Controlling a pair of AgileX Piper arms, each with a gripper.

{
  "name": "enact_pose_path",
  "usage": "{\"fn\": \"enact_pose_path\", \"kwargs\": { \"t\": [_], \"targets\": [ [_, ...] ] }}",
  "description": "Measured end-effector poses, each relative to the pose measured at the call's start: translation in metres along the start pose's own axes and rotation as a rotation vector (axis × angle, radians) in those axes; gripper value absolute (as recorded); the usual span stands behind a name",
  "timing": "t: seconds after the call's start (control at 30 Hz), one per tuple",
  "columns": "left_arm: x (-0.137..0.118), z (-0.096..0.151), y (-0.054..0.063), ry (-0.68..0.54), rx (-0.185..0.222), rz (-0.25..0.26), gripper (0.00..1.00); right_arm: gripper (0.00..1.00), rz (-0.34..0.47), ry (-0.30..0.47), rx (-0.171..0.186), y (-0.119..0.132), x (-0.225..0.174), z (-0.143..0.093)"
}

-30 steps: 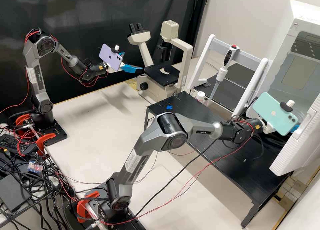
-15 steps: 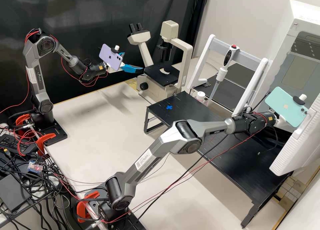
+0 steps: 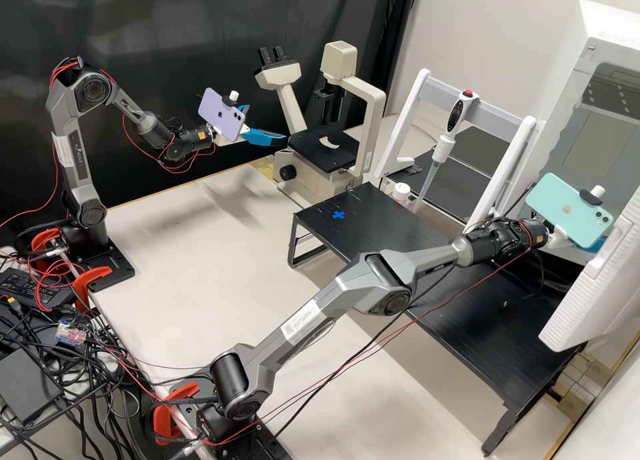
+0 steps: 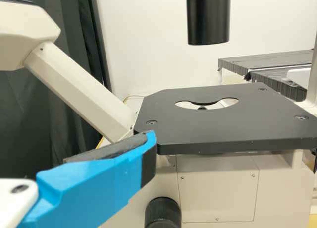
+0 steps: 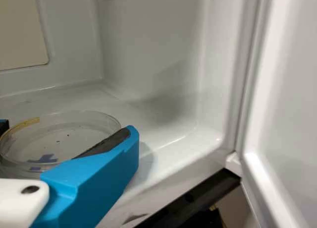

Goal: Move the petri dish to the incubator

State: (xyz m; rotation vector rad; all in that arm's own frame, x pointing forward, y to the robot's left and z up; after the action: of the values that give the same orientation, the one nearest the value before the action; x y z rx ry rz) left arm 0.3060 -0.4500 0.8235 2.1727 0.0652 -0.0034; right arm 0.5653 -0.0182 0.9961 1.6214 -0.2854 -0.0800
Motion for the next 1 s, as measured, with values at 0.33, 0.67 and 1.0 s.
{"fn": "enact_pose_path", "kwargs": {
  "t": [0.33, 0.67, 1.0],
  "targets": [
    [0.0, 0.0, 0.0, 0.0, 0.0, 0.0, 1.0, 1.0, -0.014, 0.013, -0.024, -0.005, 0.0, -0.003],
    [0.0, 0.0, 0.0, 0.0, 0.0, 0.0, 1.0, 1.0, 0.009, -0.007, -0.063, -0.007, 0.001, 0.001],
    [0.0, 0.0, 0.0, 0.0, 0.0, 0.0, 1.0, 1.0, 0.018, -0.001, -0.054, -0.021, -0.013, 0.014]
  ]
}}
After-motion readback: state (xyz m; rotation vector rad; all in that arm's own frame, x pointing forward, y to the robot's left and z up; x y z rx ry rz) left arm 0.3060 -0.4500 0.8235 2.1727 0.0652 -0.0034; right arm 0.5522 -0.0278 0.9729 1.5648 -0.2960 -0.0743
